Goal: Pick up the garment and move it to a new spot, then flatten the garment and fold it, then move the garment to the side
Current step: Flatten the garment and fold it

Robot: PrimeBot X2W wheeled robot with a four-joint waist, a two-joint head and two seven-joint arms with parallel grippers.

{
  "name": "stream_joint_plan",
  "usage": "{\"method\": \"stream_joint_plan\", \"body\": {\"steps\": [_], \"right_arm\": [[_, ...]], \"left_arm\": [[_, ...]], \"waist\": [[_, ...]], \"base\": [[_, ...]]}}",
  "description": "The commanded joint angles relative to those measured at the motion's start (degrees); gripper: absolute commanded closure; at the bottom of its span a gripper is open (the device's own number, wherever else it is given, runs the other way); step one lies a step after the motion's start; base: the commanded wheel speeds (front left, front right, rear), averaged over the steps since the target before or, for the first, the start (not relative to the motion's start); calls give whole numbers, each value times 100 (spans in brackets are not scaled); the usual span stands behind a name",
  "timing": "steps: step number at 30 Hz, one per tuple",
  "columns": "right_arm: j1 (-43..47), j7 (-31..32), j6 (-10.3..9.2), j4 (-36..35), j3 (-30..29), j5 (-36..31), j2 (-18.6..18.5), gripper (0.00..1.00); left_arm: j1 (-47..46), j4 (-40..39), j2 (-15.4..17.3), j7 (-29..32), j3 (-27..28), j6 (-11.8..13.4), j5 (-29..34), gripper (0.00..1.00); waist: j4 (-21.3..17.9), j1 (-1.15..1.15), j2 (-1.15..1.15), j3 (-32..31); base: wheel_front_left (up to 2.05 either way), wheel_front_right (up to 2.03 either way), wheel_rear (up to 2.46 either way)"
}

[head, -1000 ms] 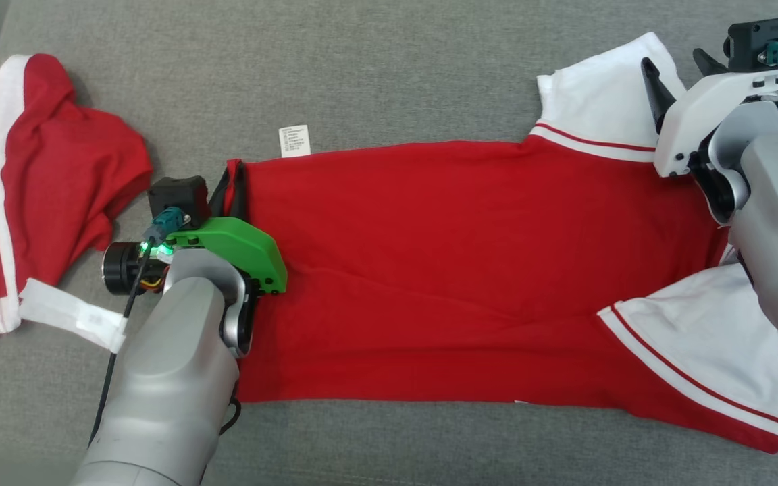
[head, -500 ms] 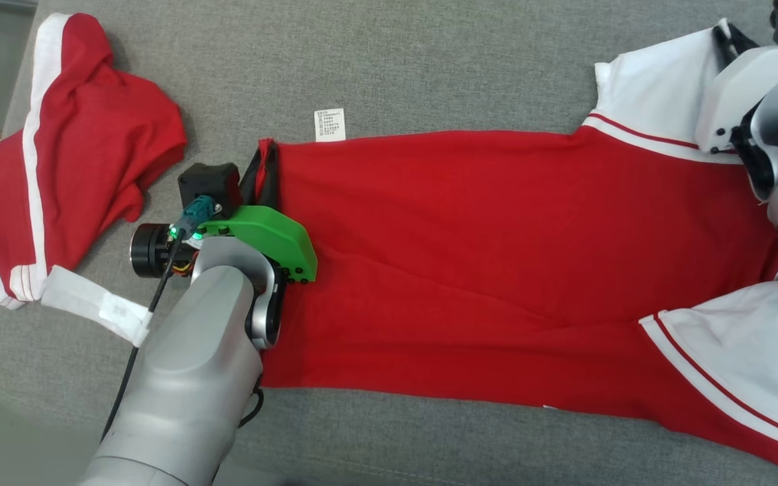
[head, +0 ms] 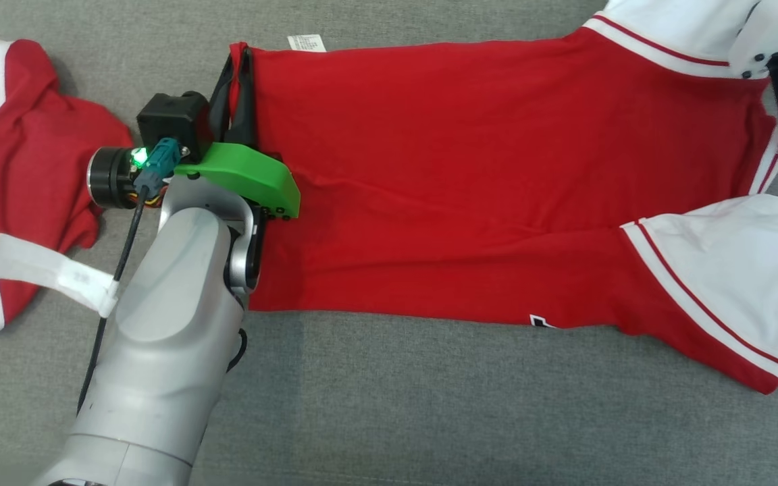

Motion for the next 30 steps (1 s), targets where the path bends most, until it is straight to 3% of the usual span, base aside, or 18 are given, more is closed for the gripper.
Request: {"method": "stream_joint_plan", "body": {"steps": [1, 15, 27, 29, 30], "right_arm": [[277, -14, -10, -161, -90, -2, 51, 100], [2912, -17, -9, -2542, -625, 810, 460, 100], [4487, -17, -9, -3069, -905, 1260, 948, 100], [4644, -17, -9, -3069, -885, 1283, 1037, 100], [4704, -17, -10, -3050, -869, 1297, 1071, 100]], "left_arm": [[121, -88, 65, -4, 92, -72, 100, 100], [1483, -524, 251, -4, 1056, -454, 916, 100], [2685, -678, 197, -4, 1638, -609, 1358, 100], [2844, -608, 186, -4, 1701, -628, 1373, 76], [2899, -585, 174, -4, 1731, -621, 1393, 69]], "waist": [[-181, 0, 0, -85], [-807, 0, 0, -808], [-1143, 0, 0, -1428], [-1198, 0, 0, -1494], [-1220, 0, 0, -1514]], "base": [[0, 0, 0], [0, 0, 0], [0, 0, 0], [0, 0, 0], [0, 0, 0]]}}
